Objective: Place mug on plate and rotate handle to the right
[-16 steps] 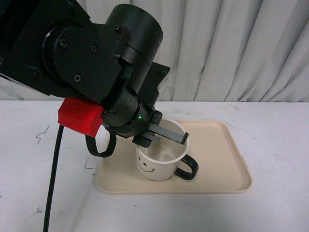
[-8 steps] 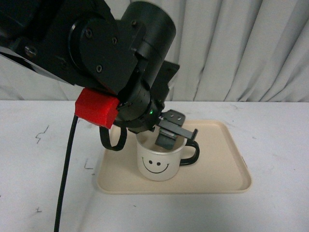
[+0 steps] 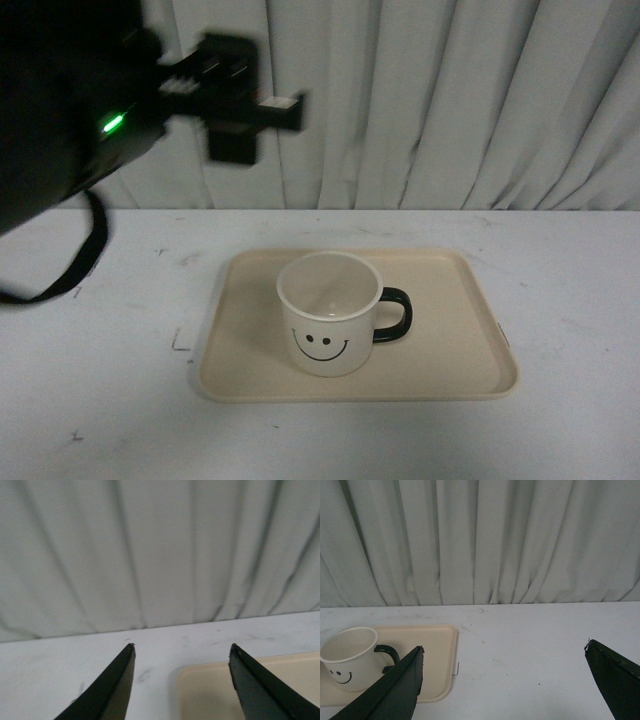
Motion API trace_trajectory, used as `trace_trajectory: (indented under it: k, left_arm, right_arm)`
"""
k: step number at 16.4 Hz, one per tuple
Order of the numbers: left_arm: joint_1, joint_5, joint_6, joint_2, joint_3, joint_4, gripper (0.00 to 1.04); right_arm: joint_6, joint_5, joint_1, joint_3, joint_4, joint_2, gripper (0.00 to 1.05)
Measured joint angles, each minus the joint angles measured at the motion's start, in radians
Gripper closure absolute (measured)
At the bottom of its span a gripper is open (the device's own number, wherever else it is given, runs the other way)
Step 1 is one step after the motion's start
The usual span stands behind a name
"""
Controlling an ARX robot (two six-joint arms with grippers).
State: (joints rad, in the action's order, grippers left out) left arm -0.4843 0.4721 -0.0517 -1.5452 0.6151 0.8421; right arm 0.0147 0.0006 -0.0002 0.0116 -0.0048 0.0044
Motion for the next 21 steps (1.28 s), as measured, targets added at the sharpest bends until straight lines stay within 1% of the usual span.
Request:
trace_trajectory:
  k: [1,2,3,5,8,11,15,16,17,18,19,21]
  left_arm:
    - [0.050,-0.016,0.022,0.077,-0.079,0.041,0.56]
    - [0.091,-0.056,0.032,0.187,-0.141,0.076,0.69]
    - [0.117,-0.094,0.040,0.256,-0.194,0.086,0.80]
    - [0.184,-0.175,0.050,0.324,-0.332,0.055,1.03]
    - [0.274,-0.250,0.048,0.496,-0.426,0.029,1.03]
    - [0.300,-0.288,0.048,0.550,-0.465,-0.008,1.03]
    - [0.373,-0.355,0.048,0.735,-0.544,-0.104,1.03]
    - [0.384,-0.368,0.048,0.734,-0.576,-0.054,1.03]
    - [0.403,-0.395,0.048,0.764,-0.599,-0.113,1.03]
    - [0.472,-0.459,0.048,0.819,-0.603,-0.158,1.03]
    - [0.490,-0.459,0.049,0.902,-0.604,-0.213,1.03]
    - [0.481,-0.472,0.049,1.000,-0.604,-0.313,1.03]
  right_arm:
    - [0.000,0.000,0.000,0.000,0.000,0.000,0.06]
    - [0.000,-0.001,0.000,0.000,0.000,0.000,0.06]
    - [0.000,-0.001,0.000,0.000,0.000,0.000,0.06]
    - [0.000,0.000,0.000,0.000,-0.001,0.000,0.06]
    - [0.000,0.000,0.000,0.000,0.000,0.000,0.06]
    - [0.000,0.000,0.000,0.000,0.000,0.000,0.06]
    - [0.000,0.000,0.000,0.000,0.000,0.000,0.06]
    - [0.000,0.000,0.000,0.000,0.000,0.000,0.06]
    - [0.000,0.000,0.000,0.000,0.000,0.000,0.06]
    - [0.000,-0.001,0.000,0.000,0.000,0.000,0.06]
    - [0.000,-0.001,0.000,0.000,0.000,0.000,0.06]
    - [0.000,0.000,0.000,0.000,0.000,0.000,0.06]
